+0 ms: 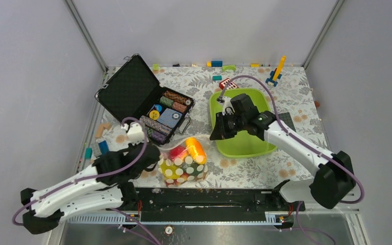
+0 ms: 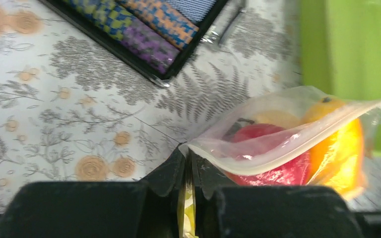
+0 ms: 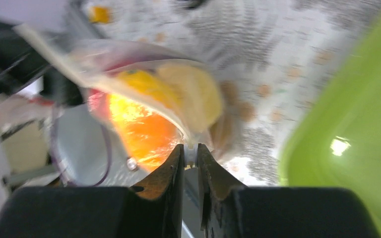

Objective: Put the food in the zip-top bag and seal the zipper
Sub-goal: Place the zipper food storage bag at the center of the board, then reset both arms

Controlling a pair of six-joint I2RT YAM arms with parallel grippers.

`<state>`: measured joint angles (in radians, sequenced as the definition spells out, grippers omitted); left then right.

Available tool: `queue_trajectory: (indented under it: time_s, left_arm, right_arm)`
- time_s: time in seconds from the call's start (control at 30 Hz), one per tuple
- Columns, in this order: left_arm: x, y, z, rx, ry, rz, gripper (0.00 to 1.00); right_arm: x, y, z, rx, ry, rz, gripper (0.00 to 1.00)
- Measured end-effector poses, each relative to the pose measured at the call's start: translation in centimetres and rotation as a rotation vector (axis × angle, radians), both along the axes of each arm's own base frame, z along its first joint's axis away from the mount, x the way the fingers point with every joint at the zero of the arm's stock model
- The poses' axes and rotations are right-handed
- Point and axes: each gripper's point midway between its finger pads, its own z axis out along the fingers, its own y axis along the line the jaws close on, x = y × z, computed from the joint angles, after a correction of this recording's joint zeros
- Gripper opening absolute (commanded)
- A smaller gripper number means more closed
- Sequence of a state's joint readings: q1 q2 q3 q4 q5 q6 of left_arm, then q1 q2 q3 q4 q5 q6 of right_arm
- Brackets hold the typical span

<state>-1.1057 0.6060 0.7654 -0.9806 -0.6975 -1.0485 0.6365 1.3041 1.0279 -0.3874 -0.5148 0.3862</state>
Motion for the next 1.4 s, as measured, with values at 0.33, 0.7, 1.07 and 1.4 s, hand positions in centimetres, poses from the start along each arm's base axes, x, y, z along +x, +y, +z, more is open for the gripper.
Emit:
queue_trajectory:
  time_s: [0.33,0.7,1.07,1.4]
  left_arm:
    - [6.2,0.7,-1.9,0.063,0.039,0.229,0.27]
    - [8.1,-0.2,-2.9,0.048,0.040,0.112,0.99]
    - [7.7,0.8,1.6,-0.002,-0.095,0.095,0.99]
    - [8.9,2.8,3.6,-0.052,-0.164,0.179,0.99]
  right_arm:
    - [6.6,-1.8,-1.4,-0.209,-0.141,-0.214,0.07]
    - [10.6,-2.4,-4.5,-0.338,-0.211,-0.282,0.56]
    - [13.0,-5.3,1.7,-0.360,-0.437,-0.426,1.00]
    - [12.1,-20.6,2.3,-0.334,-0.388,-0.979,0.99]
